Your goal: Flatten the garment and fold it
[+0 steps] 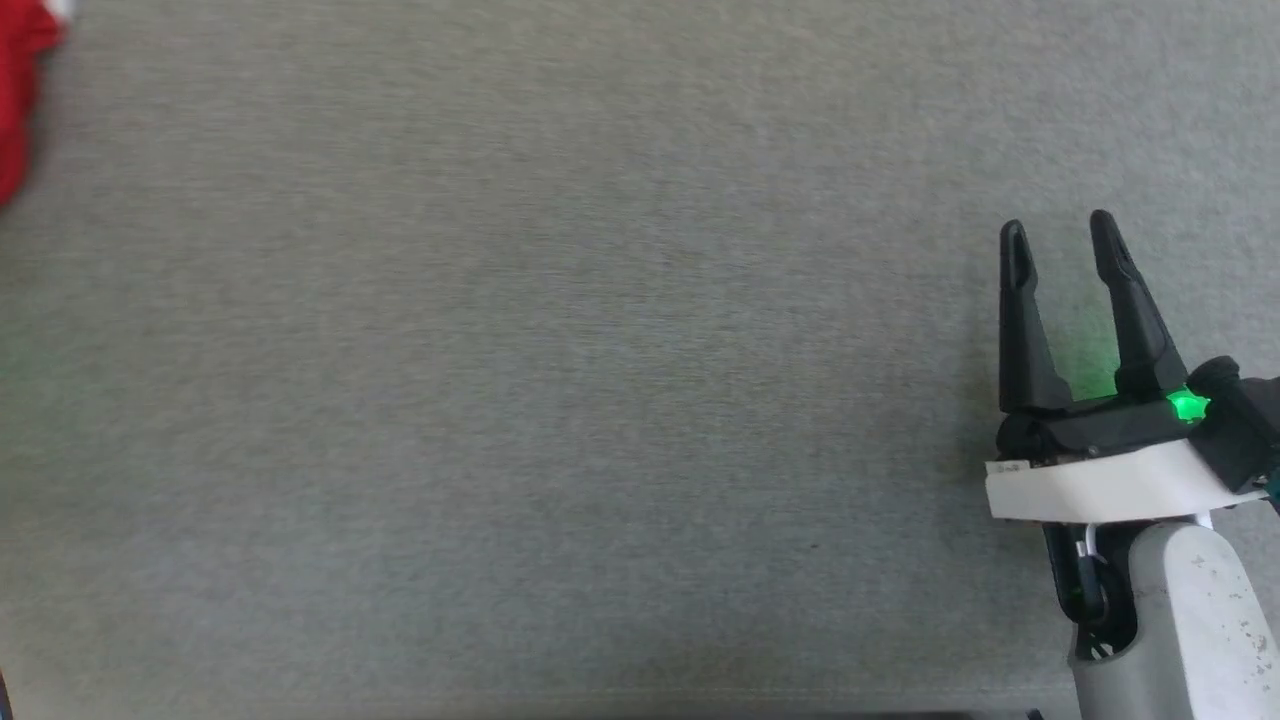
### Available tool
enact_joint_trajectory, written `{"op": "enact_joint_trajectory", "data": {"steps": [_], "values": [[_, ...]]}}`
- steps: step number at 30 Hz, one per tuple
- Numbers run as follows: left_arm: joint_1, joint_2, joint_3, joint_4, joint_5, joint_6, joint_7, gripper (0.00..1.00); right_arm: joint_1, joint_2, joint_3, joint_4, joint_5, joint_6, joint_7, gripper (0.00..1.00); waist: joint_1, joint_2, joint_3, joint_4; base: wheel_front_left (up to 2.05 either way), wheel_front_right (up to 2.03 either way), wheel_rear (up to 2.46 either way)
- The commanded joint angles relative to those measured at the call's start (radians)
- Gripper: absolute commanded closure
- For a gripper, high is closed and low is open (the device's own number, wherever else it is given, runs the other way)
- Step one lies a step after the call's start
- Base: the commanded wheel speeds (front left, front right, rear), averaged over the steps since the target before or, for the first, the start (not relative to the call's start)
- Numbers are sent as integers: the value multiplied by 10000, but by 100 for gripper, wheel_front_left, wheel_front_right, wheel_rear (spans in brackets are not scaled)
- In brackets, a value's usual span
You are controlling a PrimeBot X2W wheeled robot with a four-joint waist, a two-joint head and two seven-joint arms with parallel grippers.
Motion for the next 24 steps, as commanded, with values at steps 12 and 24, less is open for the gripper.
{"op": "enact_joint_trajectory", "data": {"steps": [12, 24], "values": [[1051, -121, -149, -1102, 97, 536, 681, 100, -53, 5, -128, 81, 11, -17, -58, 0, -1, 0, -30, -534, 0, 0, 0], [248, -253, -411, -310, 1464, -1042, -6308, 100, 855, 5, -270, 586, 50, -17, -58, 0, -1, 0, -3226, 76, 0, 0, 0]]}}
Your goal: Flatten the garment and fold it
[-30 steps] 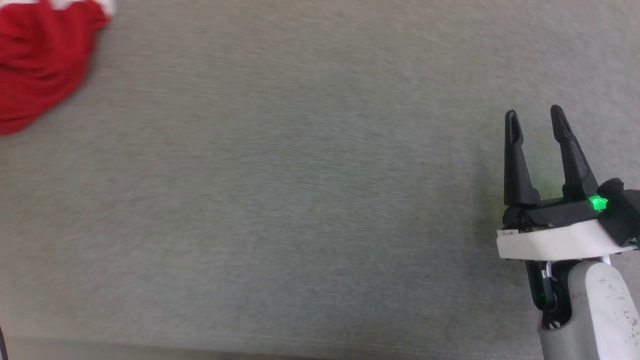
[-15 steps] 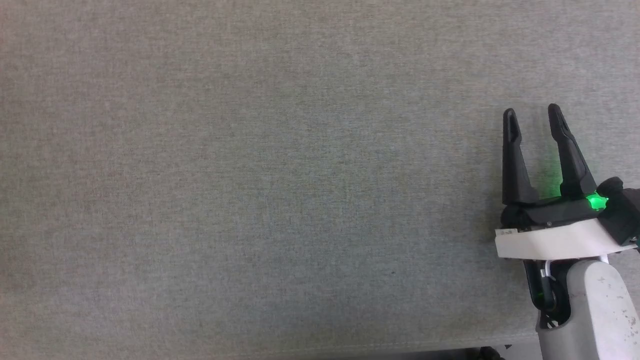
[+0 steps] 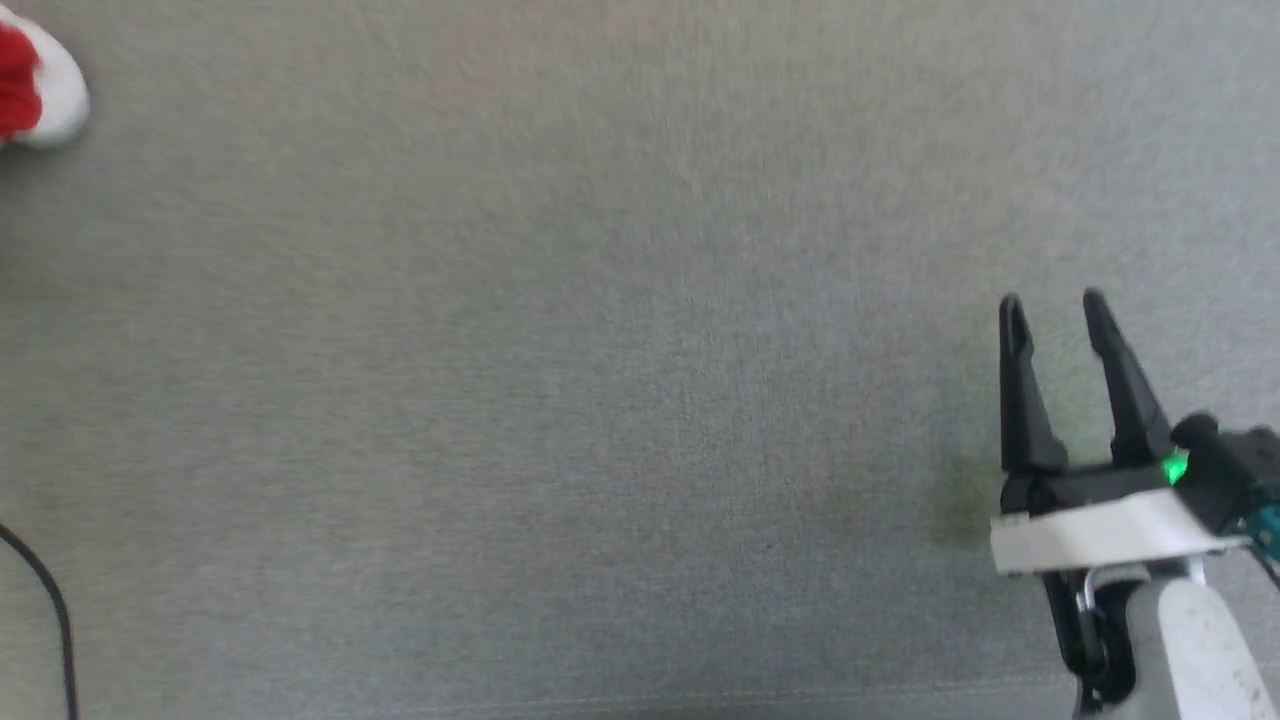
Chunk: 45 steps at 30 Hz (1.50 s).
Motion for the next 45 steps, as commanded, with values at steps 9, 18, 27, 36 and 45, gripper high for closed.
{"op": "enact_joint_trajectory", "data": {"steps": [9, 18, 27, 36, 45], "values": [[-1149, -978, -1304, 503, 450, -743, -2509, 100, 1292, 11, -419, 186, 101, -17, -58, 0, 0, -1, -3683, 876, 0, 0, 0], [-1664, -2480, -3513, 742, 1077, -1260, -3115, 100, 1862, 11, -581, 142, -55, -17, -59, 0, 0, -1, -4423, 500, 0, 0, 0], [-1432, -4284, -5370, 1874, 897, -1863, -3583, 100, 1915, 11, -332, 148, -206, -17, -59, 0, 0, -1, -4411, -664, 0, 0, 0], [-815, -4695, -7293, 3591, -212, -2173, -3134, 100, 1849, 11, -35, 184, -233, -17, -59, 0, 0, -1, -4012, -2061, 0, 0, 0], [-303, -4702, -9340, 6212, -1287, -2152, 127, 100, 1733, 11, 139, 181, 11, -17, -59, 0, 0, -1, -3529, -2881, 0, 0, 0]]}}
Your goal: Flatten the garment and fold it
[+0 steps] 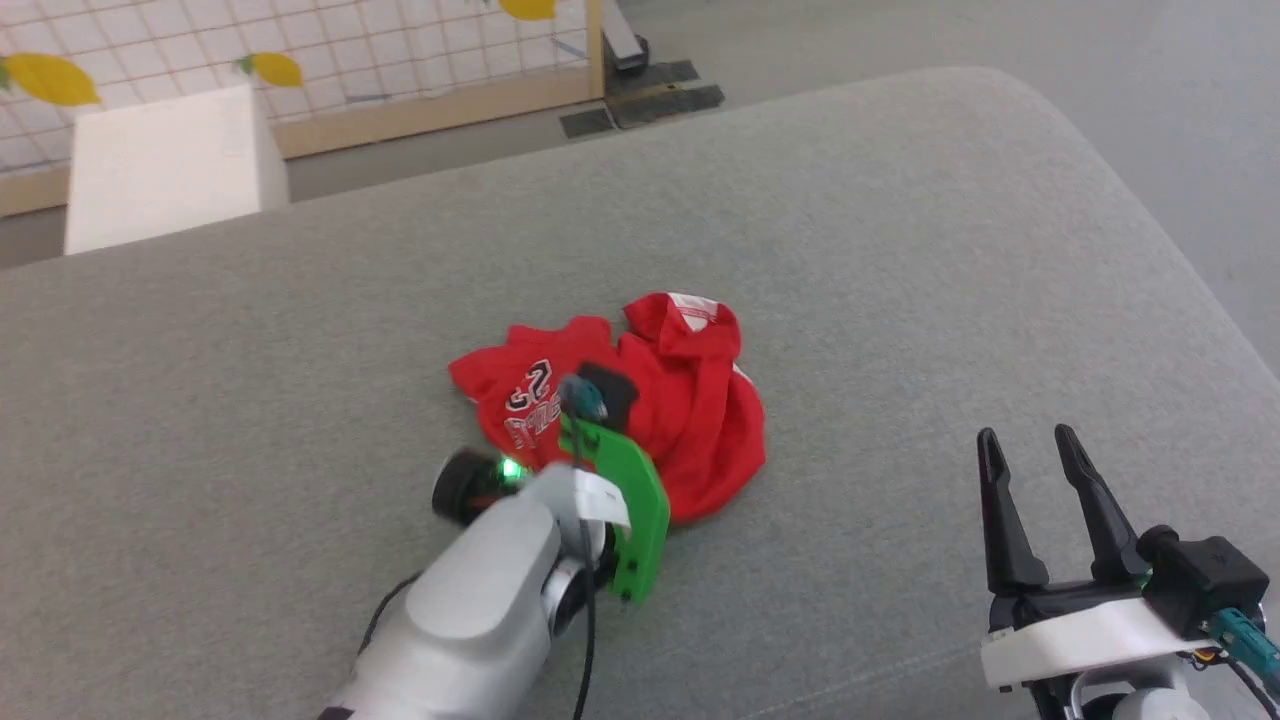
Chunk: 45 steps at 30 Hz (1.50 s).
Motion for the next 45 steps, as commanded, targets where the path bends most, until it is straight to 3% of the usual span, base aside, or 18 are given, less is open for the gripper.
{"op": "enact_joint_trajectory", "data": {"steps": [1, 6, 7, 8, 14, 17, 21, 29, 35, 45], "values": [[119, 22, -256, 349, 27, -32, 597, 100, -71, 13, 5, -14, 95, -17, -59, 0, 1, -1, 387, -377, 0, 0, 0], [90, 22, -470, 840, -161, -1, 1571, 100, -56, 13, -123, -35, 167, -17, -59, 0, 1, -1, 524, -222, 0, 0, 0], [23, 21, -408, 779, -172, 103, 1389, 45, -69, 13, -123, -45, 178, -17, -59, 0, 1, -1, 540, -155, 0, 0, 0], [-48, 21, -337, 689, -154, 194, 1099, 0, -83, 13, -122, -56, 182, -17, -59, 0, 1, -1, 545, -95, 0, 0, 0], [-318, 94, 396, -167, -211, 502, -1503, 0, -153, 13, -161, -132, 192, -17, -59, 0, 1, -1, 411, 439, 0, 0, 0], [-341, 237, 902, -721, -140, 856, -3203, 0, -115, 13, -295, -213, 192, -17, -59, 0, 1, -1, 291, 867, 0, 0, 0], [-171, 417, 1445, -1454, -92, 962, -4933, 0, -44, 13, -521, -374, 90, -17, -59, 0, 1, -1, 164, 1523, 0, 0, 0], [1475, 900, 3037, -3994, 866, 703, -5254, 0, -53, 13, -864, -563, -85, -17, -59, 0, 1, -1, -49, 2611, 0, 0, 0], [3139, 784, 4252, -5076, 1563, 167, -5257, 0, -2, 13, -961, -499, -259, -17, -59, 0, 1, -1, -226, 3049, 0, 0, 0], [5018, 367, 5613, -5875, 2475, -237, -5258, 0, 323, 13, -989, -304, -477, -17, -59, 0, 1, -1, -352, 3622, 0, 0, 0]]}}
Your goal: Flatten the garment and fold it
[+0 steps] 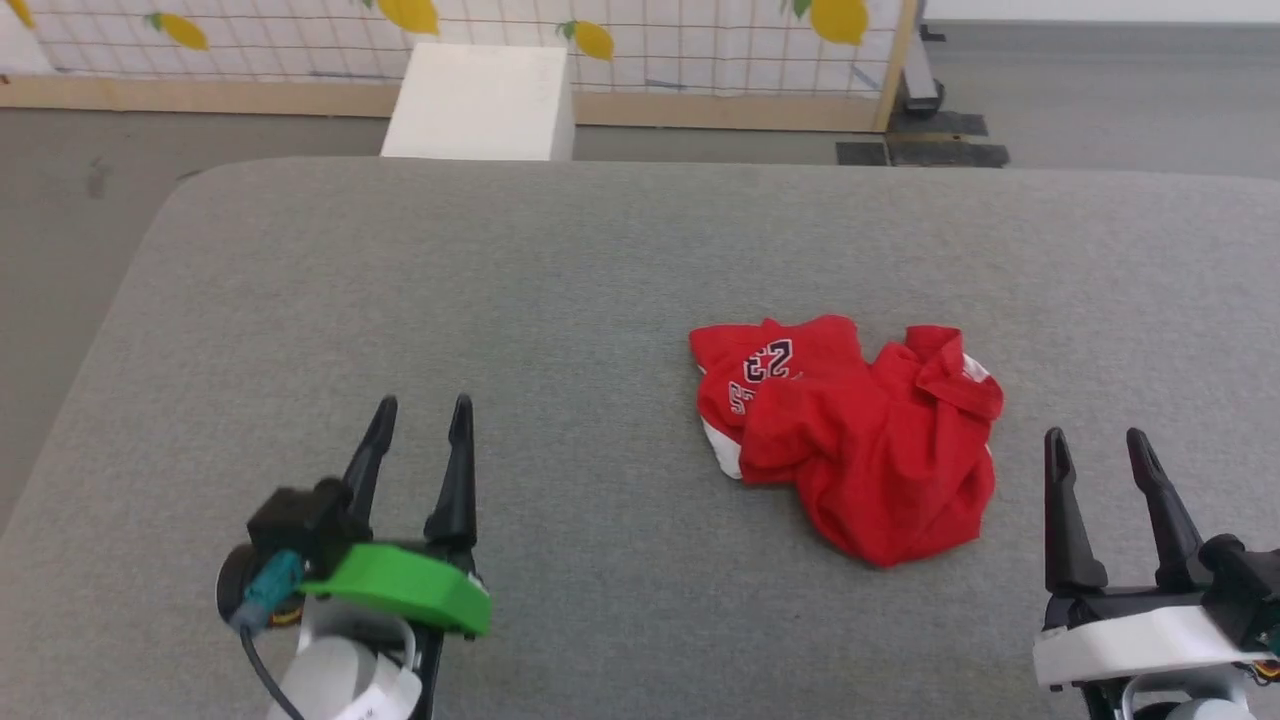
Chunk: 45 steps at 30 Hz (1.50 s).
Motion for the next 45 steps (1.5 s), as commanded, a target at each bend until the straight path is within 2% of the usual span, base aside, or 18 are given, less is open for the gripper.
{"op": "enact_joint_trajectory", "data": {"steps": [1, 13, 37, 40, 45], "values": [[248, -75, 108, -89, 128, -83, -37, 0, 115, 9, 17, 42, -83, -17, -59, 0, 0, 0, -49, 156, 0, 0, 0], [1025, -333, 659, -369, 399, -285, -37, 0, 210, 9, 143, 227, -72, -17, -59, 0, 0, 0, -85, 289, 0, 0, 0], [1035, -389, 727, -231, 376, -360, -37, 0, 194, 9, 236, 155, 14, -17, -59, 0, 0, 0, -132, 182, 0, 0, 0], [808, -389, 429, -134, 309, -369, -37, 0, 150, 9, 238, 130, 34, -17, -59, 0, 0, 0, -81, 160, 0, 0, 0], [-504, -389, -798, 339, 188, -393, -38, 0, 41, 9, 304, 97, 96, -17, -59, 0, 0, 0, 159, -9, 0, 0, 0]]}}
